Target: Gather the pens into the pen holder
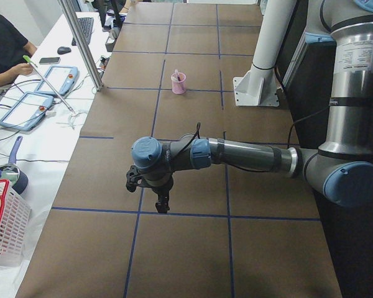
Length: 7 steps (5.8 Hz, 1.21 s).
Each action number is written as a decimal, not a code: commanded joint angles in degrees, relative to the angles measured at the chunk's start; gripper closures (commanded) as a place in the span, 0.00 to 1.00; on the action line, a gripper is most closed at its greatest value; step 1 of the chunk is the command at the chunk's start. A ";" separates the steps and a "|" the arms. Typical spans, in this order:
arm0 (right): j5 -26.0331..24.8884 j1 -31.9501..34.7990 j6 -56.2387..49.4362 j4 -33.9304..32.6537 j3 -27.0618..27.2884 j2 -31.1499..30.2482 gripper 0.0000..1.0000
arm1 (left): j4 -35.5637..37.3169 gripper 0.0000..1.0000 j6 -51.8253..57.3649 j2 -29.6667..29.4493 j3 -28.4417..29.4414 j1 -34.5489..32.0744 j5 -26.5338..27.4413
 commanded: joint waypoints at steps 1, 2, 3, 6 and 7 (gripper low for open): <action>1.30 -1.96 0.22 0.08 -0.13 0.01 0.00 | -1.46 0.00 0.52 0.67 -0.56 -1.09 1.44; 1.48 -2.06 0.31 -0.01 -0.31 -0.42 0.00 | -1.55 0.00 0.52 0.59 -1.35 -1.27 2.84; 1.74 -2.06 0.31 0.08 -0.22 -0.43 0.00 | -1.29 0.00 0.52 -0.02 -2.14 -1.19 3.03; 1.74 -2.06 0.39 0.08 -0.31 -2.63 0.00 | -0.50 0.00 0.08 1.37 -4.78 -1.10 1.55; 2.27 -2.06 0.40 0.08 0.65 -2.63 0.00 | -1.11 0.00 -0.01 2.51 -4.96 -1.01 1.45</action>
